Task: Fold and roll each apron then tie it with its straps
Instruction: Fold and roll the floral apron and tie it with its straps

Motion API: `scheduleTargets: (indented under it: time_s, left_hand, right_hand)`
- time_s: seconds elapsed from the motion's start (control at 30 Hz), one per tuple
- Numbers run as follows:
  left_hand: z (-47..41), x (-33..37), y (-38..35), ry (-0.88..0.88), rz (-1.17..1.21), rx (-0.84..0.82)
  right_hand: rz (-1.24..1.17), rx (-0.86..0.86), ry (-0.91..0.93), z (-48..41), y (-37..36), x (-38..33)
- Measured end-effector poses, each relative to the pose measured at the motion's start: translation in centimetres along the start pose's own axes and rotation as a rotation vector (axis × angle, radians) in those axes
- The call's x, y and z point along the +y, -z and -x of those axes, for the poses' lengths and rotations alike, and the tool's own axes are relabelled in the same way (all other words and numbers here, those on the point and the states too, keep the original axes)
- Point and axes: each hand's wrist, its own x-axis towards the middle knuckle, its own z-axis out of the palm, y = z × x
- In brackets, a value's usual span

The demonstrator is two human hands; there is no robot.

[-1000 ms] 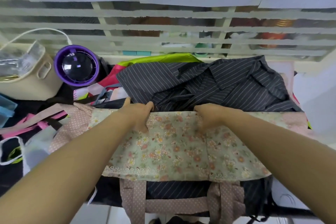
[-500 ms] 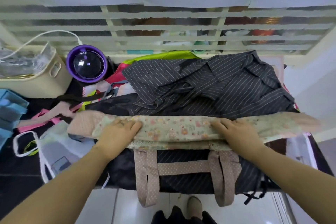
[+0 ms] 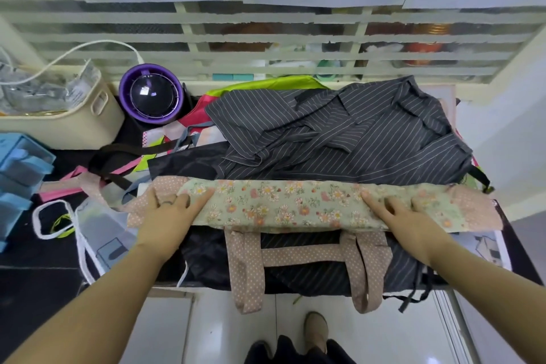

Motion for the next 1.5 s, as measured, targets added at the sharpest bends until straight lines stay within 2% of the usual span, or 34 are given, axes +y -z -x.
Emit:
scheduleTargets:
  time_s: [0.1,0.17,0.23,0.27,0.33,0.4,0.43,0.5,0.57,0.67,0.87,1.03,1.13,1.27,1.33,1.5]
  left_hand:
    - [-0.2,0.4,1.3,0.114,-0.023,-0.176]
    - [-0.8,1.6,3.2,0.168,-0.039,-0.293]
    - [-1.7,3.1,5.6,0.140,-0.007,-0.333]
    - [-2.1,4.0,6.8,0.104,0.006,-0.265]
    - [-3.2,6.2,9.1,0.027,0.094,-0.030]
    - [-3.9,8.7,9.8,-0.069,0.312,0.164]
    - [-4.2,9.8,9.4,-0.128,0.415,0.198]
    - [-4.8,11.1,7.0,-0.212,0.499,0.111]
    - [-4.9,10.9,3.8,-0.250,0.426,-0.005]
    - [-4.9,10.2,1.4,-0.255,0.391,-0.050]
    - [-5.4,10.4,2.9,-0.246,0.440,-0.190]
    - [-8.1,11.6,7.0,-0.327,0.343,-0.082]
    - [-11.2,12.4,8.9,-0.327,0.465,-0.224]
    - [-13.4,12.5,10.3,-0.295,0.551,-0.449]
    - [-13.4,12.6,10.9,-0.325,0.538,-0.448]
    - [-12.3,12.7,11.1,-0.346,0.552,-0.316]
  right_hand:
    - [-0.033,-0.095,-0.021,-0.3,1.1,-0.1]
    - [0.018,-0.222,-0.045,-0.6,3.1,-0.8]
    - [0.026,-0.313,-0.063,-1.2,5.8,-1.5]
    - [0.006,-0.299,-0.066,-1.5,7.0,-2.0]
    - [-0.059,-0.111,-0.053,-2.4,8.8,-3.8]
    - [-0.183,0.088,-0.010,-3.1,9.1,-6.5]
    - [-0.265,0.125,0.024,-3.5,8.8,-7.9]
    - [-0.316,0.097,0.105,-4.4,6.2,-9.6]
    - [-0.188,0.148,0.168,-5.0,2.8,-8.8]
    - [-0.094,0.171,0.157,-5.4,-0.2,-6.5]
    - [-0.096,0.144,0.188,-5.5,-0.3,-5.6]
    - [-0.073,0.144,0.252,-5.0,0.2,-4.8]
    - [-0.058,0.185,0.218,-4.8,0.7,-5.4]
    - [-0.053,0.335,0.206,-4.8,0.1,-6.5]
    - [-0.072,0.376,0.173,-4.7,-0.3,-7.1]
    - [-0.074,0.446,0.122,-4.2,-0.7,-7.9]
